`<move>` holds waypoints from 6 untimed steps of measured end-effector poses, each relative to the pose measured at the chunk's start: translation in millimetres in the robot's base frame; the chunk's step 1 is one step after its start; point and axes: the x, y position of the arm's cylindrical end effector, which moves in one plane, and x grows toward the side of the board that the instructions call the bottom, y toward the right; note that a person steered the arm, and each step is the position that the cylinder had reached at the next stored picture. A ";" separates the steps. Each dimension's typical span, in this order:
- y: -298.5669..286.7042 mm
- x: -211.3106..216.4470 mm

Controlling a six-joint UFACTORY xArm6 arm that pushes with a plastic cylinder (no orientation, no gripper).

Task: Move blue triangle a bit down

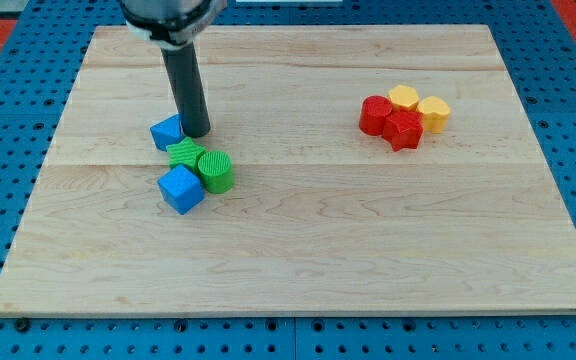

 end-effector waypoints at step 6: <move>-56.0 2.7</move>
